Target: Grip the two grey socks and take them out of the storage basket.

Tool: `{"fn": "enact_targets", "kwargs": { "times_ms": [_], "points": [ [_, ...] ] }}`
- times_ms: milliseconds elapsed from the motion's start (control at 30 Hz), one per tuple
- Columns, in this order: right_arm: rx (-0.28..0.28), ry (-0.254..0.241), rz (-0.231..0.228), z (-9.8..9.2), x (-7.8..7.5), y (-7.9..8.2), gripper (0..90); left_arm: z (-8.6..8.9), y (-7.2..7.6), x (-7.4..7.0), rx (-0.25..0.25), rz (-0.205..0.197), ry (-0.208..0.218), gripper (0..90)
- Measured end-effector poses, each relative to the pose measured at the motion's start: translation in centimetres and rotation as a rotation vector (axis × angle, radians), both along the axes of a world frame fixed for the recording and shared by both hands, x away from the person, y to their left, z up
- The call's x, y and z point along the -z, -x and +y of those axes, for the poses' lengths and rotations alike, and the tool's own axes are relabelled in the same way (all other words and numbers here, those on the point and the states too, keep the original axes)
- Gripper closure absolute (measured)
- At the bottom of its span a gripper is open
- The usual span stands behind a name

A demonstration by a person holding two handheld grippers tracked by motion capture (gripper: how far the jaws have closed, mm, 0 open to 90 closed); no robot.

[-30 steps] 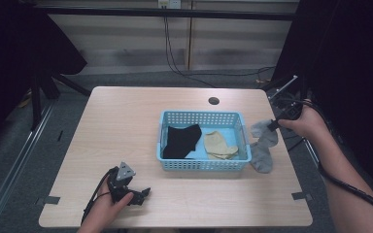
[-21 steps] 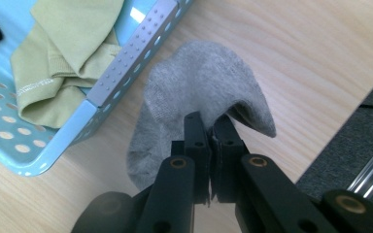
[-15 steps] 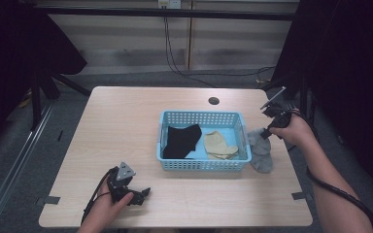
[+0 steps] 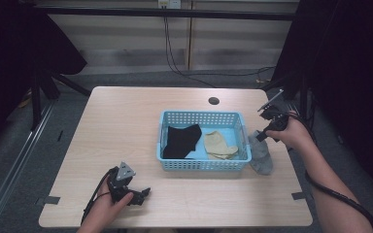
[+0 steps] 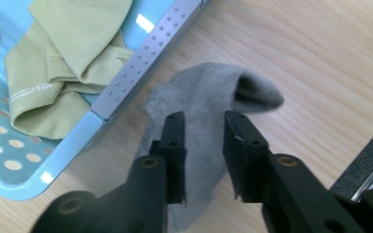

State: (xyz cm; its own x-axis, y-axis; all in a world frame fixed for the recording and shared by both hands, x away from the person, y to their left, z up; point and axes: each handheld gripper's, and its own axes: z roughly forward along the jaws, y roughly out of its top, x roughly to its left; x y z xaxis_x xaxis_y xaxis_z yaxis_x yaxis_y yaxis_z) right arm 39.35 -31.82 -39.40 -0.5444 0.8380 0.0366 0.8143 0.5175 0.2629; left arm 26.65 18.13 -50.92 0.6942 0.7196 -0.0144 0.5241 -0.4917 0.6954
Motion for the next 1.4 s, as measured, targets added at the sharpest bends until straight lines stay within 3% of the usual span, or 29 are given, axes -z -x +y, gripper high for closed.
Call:
{"fn": "enact_targets", "kwargs": {
  "times_ms": [67, 400, 767, 1100, 1400],
  "points": [
    [0.002, 0.006, -0.012, 0.0, -0.3, 0.4, 61.9, 0.0, 0.0, 0.0, 0.0, 0.0, 0.0, 0.0],
    [-0.028, 0.014, -0.035, -0.1, -1.0, 2.4, 52.4, 0.1, 0.0, 0.0, 0.007, 0.001, -0.008, 0.0],
    [-0.084, 0.003, -0.048, -0.1, -1.3, 5.4, 46.1, 0.0, 0.0, 0.0, 0.004, 0.003, -0.006, 0.0],
    [-0.136, -0.007, -0.062, 0.7, -0.2, 8.1, 30.8, 0.0, 0.0, 0.0, 0.005, 0.003, -0.006, 0.0],
    [-0.172, -0.009, -0.067, 1.7, 1.7, 10.9, 25.6, 0.0, 0.0, 0.0, 0.002, 0.002, -0.008, 0.0]
  ]
}}
